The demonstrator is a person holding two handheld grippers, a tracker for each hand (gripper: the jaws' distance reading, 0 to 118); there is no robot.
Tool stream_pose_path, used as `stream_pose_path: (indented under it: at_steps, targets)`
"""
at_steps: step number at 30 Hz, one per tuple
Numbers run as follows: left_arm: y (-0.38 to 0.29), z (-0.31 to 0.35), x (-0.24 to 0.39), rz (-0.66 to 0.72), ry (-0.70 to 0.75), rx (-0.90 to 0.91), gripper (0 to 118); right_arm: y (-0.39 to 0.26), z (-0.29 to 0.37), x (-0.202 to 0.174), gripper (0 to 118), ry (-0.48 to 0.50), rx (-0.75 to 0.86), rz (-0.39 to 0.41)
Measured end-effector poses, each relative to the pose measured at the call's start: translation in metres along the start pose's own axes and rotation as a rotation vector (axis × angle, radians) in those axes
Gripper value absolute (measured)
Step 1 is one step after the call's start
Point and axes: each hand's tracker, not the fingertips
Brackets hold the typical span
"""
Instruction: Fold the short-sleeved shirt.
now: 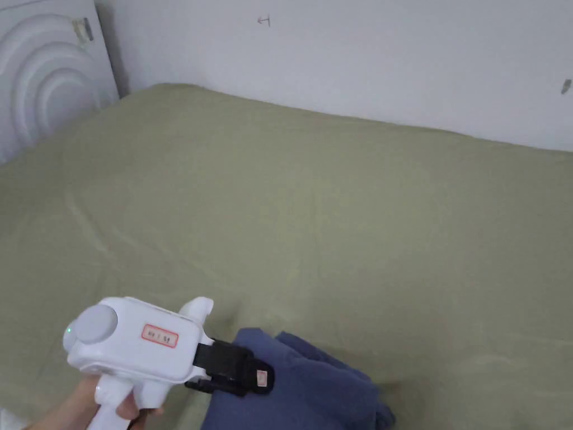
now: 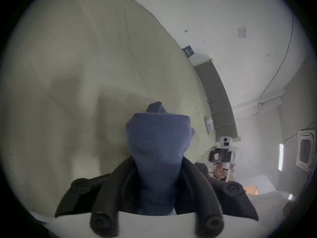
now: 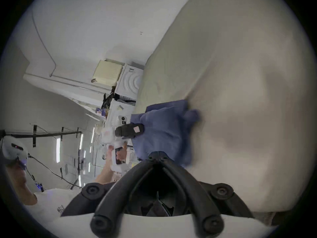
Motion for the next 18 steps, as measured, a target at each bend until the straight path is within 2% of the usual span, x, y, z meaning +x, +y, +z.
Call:
stream_pose_path:
  at_steps: [3, 6, 10, 11, 13, 14, 18]
  targets:
    - [0.04, 0.065, -0.035, 0.002, 0.168, 0.015, 25, -0.002, 0.007, -0.008, 0, -0.019, 0.029, 0.021]
    - [0.08, 0.11, -0.071, 0.029, 0.239, -0.012, 25, -0.001, 0.011, -0.011, 0, -0.045, 0.053, 0.038]
    - [0.112, 0.127, -0.096, 0.077, 0.296, -0.034, 26, 0.002, 0.015, -0.009, 0, -0.082, 0.059, 0.041]
    - [0.115, 0.125, -0.095, 0.082, 0.326, -0.038, 39, 0.003, 0.016, -0.007, 0, -0.09, 0.06, 0.038]
    - [0.114, 0.125, -0.091, 0.055, 0.344, -0.028, 84, 0.004, 0.016, -0.007, 0, -0.099, 0.063, 0.034]
    - [0.113, 0.127, -0.088, 0.046, 0.357, -0.013, 100, 0.005, 0.018, -0.007, 0, -0.105, 0.068, 0.031]
    - [0.104, 0.14, -0.073, 0.048, 0.427, 0.063, 100, 0.005, 0.027, -0.008, 0, -0.117, 0.092, 0.031]
